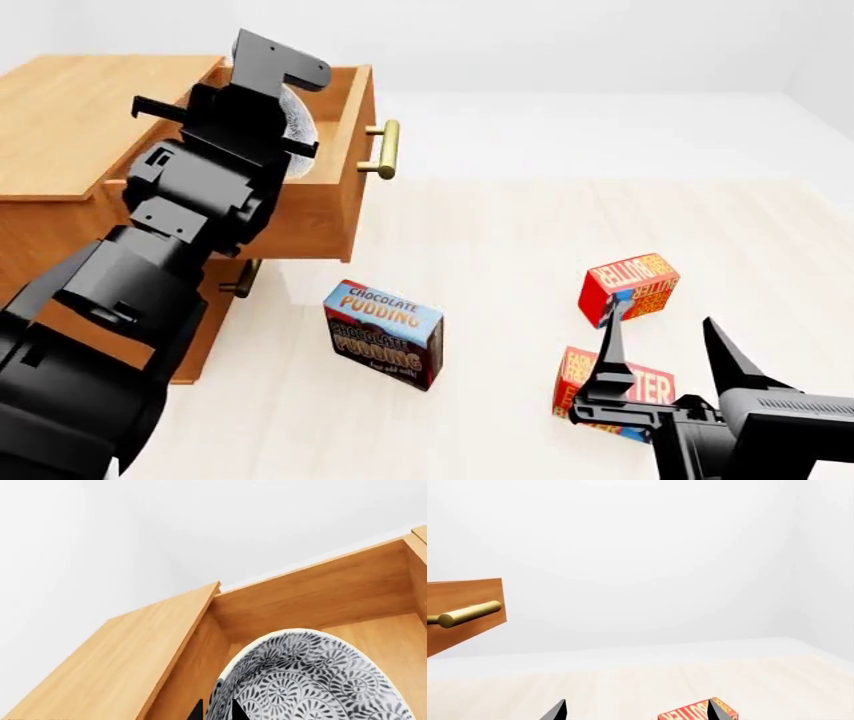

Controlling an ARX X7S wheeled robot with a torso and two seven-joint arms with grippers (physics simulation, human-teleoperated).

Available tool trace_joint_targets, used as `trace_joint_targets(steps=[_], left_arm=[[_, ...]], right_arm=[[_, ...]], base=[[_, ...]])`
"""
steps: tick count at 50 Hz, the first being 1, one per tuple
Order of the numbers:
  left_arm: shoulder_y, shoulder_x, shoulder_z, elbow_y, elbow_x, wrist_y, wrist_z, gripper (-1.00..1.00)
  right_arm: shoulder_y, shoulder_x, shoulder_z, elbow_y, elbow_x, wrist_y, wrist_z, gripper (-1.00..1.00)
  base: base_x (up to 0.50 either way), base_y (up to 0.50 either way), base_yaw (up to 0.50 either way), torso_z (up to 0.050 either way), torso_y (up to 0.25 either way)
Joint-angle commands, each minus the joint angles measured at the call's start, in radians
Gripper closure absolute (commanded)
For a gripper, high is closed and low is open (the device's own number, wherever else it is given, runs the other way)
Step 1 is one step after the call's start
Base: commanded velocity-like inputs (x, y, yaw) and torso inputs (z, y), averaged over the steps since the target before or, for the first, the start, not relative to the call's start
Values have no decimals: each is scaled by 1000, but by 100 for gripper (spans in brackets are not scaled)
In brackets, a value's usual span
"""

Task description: Put the bowl in the top drawer of the cabinet.

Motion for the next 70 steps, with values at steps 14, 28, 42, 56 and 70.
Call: trace_joint_targets(steps=[14, 28, 42, 56, 70], left_arm=[[-27, 27, 15, -75, 21, -22, 45, 100], [-34, 19, 5, -59, 13, -46, 27, -100], [-39, -58, -26, 172, -2, -90, -79, -100], [-54, -163, -79, 555, -94, -256, -154, -100], [31, -294, -195, 940, -268, -402, -246, -100]], right_arm=[[3, 6, 3, 6, 9, -3, 0, -100], [5, 10, 3, -2, 12, 2, 4, -100], [11, 7, -6, 6, 9, 3, 4, -100], [5, 10, -10, -6, 10, 0, 5, -100], [5, 15, -19, -29, 7, 9, 10, -100]], base=[[0, 0, 0, 0, 0], [0, 0, 0, 0, 1], [0, 0, 0, 0, 0], [0, 0, 0, 0, 0], [0, 0, 0, 0, 0]])
